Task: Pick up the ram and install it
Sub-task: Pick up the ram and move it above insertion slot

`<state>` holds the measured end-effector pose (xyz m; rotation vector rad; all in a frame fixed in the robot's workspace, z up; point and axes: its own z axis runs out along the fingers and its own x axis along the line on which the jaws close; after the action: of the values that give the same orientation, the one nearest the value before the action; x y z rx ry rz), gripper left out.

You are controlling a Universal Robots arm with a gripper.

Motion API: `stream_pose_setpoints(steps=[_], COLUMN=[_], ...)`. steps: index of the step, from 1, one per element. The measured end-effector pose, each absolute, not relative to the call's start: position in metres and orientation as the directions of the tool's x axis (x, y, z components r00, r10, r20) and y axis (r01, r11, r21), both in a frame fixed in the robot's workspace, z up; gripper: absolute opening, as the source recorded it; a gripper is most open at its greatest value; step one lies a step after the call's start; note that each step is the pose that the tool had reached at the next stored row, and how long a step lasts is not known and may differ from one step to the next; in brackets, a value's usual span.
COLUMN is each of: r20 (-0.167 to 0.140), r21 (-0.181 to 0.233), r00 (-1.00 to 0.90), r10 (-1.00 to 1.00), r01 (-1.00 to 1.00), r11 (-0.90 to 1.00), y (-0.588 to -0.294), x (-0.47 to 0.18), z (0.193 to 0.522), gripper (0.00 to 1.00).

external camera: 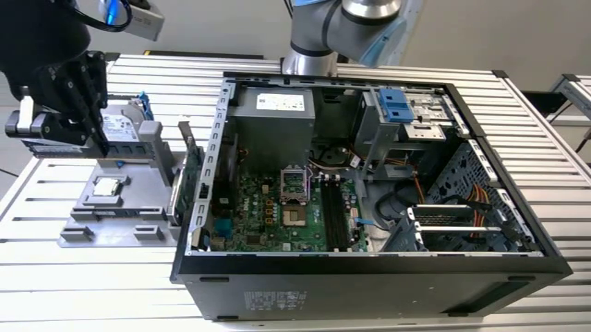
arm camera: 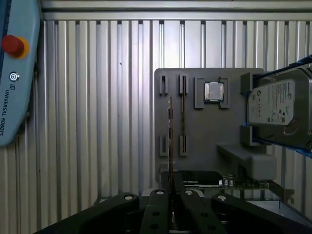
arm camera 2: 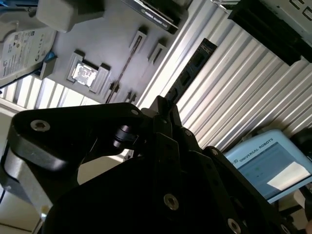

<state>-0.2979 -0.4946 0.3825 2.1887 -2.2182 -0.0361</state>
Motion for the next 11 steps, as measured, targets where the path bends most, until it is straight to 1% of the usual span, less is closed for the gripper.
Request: stream_pose_setpoints(steps=[11], r20=[0.002], r21=[0.036], r00=[-0.013], r10=[-1.0], r01=[-0.999], r11=[0.013], y=[-0.495], x=[-0.286], z=[0.382], gripper=[0.0])
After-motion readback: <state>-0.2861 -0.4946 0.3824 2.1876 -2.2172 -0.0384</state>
